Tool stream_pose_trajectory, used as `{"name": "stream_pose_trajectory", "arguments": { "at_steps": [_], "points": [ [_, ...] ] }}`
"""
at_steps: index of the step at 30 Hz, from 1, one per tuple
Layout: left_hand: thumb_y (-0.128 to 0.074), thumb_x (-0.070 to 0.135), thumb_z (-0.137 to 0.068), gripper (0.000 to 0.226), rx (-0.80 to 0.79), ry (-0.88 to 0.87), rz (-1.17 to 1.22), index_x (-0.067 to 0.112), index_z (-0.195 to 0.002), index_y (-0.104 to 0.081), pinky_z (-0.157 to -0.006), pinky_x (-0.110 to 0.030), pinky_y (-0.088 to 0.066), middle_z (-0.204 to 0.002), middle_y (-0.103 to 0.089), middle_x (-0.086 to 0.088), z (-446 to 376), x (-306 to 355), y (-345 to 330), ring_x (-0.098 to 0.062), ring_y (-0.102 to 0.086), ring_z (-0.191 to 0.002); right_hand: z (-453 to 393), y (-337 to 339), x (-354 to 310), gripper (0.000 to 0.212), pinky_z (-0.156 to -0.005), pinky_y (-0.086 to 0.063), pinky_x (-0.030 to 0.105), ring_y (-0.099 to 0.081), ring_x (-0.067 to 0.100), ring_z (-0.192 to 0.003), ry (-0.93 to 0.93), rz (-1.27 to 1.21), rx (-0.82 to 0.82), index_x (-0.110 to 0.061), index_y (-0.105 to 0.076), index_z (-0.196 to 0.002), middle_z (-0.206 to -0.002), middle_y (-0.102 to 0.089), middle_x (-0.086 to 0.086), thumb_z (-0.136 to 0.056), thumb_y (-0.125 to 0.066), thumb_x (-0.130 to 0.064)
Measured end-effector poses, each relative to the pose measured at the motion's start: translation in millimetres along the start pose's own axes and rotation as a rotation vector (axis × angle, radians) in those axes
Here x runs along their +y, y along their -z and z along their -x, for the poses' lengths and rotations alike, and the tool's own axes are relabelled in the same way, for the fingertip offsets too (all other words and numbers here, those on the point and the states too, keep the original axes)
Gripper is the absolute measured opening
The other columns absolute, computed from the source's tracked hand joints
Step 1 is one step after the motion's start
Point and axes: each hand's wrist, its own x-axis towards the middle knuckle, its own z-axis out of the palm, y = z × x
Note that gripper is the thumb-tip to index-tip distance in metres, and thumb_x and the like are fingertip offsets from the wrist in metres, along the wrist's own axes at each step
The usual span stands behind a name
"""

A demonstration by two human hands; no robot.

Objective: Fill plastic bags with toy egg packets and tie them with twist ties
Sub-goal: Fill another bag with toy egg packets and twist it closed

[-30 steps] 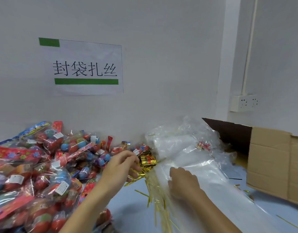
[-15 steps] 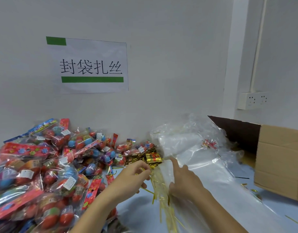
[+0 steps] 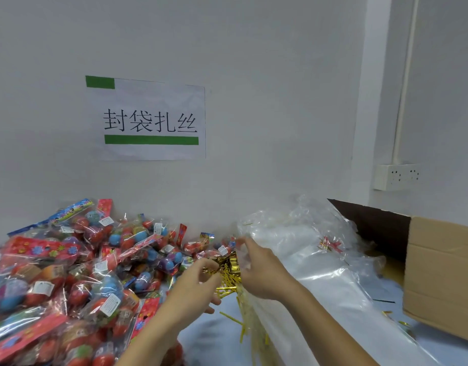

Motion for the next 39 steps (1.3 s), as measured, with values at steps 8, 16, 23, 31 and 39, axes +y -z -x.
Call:
{"name": "stream_pose_trajectory", "arguments": {
  "at_steps": [8,16,23,31,39],
  "points": [
    [-0.049,0.004,-0.098,0.04,0.321,-0.088,0.324,0.027,-0.131,-0.051,-0.082,-0.042,-0.059,-0.126,-0.061,-0.002,-10,4,29,-0.021,-0.067,-0.103,-14,21,-80,0.073,-0.06,-0.042,0.011,-0.052,-0.003,-0.061,0.194,-0.293,-0.153,-0.033,-0.038,-0.144,-0.109,-0.075,-0.007,-0.082,-0.042,0.006],
    [-0.041,-0.026,-0.085,0.073,0.44,-0.235,0.417,0.028,-0.134,-0.048,-0.096,-0.036,-0.05,-0.139,-0.057,0.005,-10,2,67,-0.011,-0.057,-0.123,-5,19,-94,0.065,-0.053,-0.042,0.017,-0.05,0.015,-0.062,0.29,-0.566,-0.25,-0.037,-0.048,-0.135,-0.102,-0.077,-0.009,-0.086,-0.045,0.005],
    [-0.063,0.018,-0.077,0.044,0.161,-0.362,0.497,0.015,-0.122,-0.066,-0.095,-0.044,-0.045,-0.118,-0.072,-0.012,-1,4,87,-0.025,-0.067,-0.109,1,35,-87,0.061,-0.099,-0.051,0.045,-0.065,0.02,-0.098,0.339,-0.666,-0.279,-0.034,-0.053,-0.136,-0.117,-0.072,0.018,-0.09,-0.063,0.005],
    [-0.07,0.047,-0.089,0.039,0.089,-0.348,0.162,0.008,-0.089,-0.076,-0.09,-0.045,-0.055,-0.094,-0.076,-0.017,9,0,95,-0.033,-0.073,-0.092,-5,44,-70,0.063,-0.091,-0.051,0.034,-0.067,0.03,-0.1,0.375,-0.663,-0.361,-0.033,-0.052,-0.137,-0.116,-0.073,0.013,-0.091,-0.061,0.009],
    [-0.076,0.016,-0.075,0.025,0.253,-0.268,0.184,0.006,-0.096,-0.071,-0.08,-0.046,-0.057,-0.08,-0.075,-0.018,11,8,98,-0.028,-0.072,-0.07,-11,49,-36,0.05,-0.089,-0.056,0.049,-0.066,0.022,-0.079,0.145,-0.492,-0.084,-0.03,-0.065,-0.12,-0.102,-0.076,0.005,-0.083,-0.073,0.003]
  ]
}}
